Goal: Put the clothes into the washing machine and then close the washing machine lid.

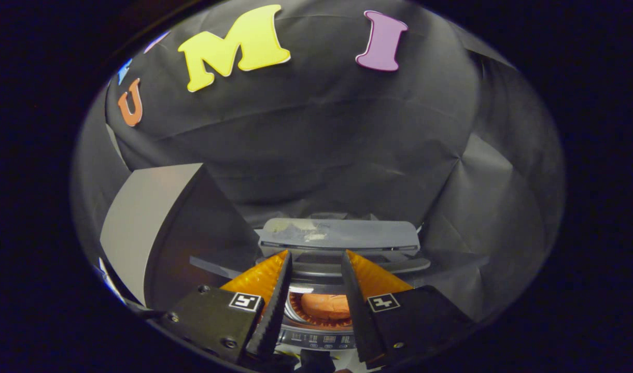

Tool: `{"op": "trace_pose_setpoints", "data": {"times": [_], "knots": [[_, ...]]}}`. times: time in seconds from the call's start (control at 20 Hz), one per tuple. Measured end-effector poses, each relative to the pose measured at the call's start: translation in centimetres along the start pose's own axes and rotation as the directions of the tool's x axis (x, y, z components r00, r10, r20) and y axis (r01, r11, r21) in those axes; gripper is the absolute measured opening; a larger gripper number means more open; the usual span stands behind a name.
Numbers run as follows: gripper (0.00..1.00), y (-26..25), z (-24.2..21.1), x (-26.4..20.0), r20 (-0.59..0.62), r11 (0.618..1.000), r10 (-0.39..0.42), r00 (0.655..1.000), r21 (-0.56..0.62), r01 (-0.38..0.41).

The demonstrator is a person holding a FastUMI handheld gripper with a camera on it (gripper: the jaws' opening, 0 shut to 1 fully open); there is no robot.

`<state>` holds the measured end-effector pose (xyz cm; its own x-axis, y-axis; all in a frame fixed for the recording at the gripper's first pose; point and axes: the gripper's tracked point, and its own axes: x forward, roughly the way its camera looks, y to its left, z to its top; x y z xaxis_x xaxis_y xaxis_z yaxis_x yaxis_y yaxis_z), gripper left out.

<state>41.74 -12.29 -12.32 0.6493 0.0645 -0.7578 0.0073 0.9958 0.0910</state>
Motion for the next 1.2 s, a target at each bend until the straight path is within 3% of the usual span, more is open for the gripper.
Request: {"op": "trace_pose_setpoints", "data": {"times": [0.45, 0.85, 1.2], "knots": [[0.65, -0.5, -7.7, 0.1, -0.064, 1.000, 0.002, 0.998, 0.020, -0.001], [0.65, 2.9, -9.0, -5.4, 0.089, 0.999, -0.027, 0.996, 0.047, 0.023], [0.65, 5.7, -12.8, -14.1, 0.265, 0.995, -0.095, 0.960, 0.048, 0.085]]}}
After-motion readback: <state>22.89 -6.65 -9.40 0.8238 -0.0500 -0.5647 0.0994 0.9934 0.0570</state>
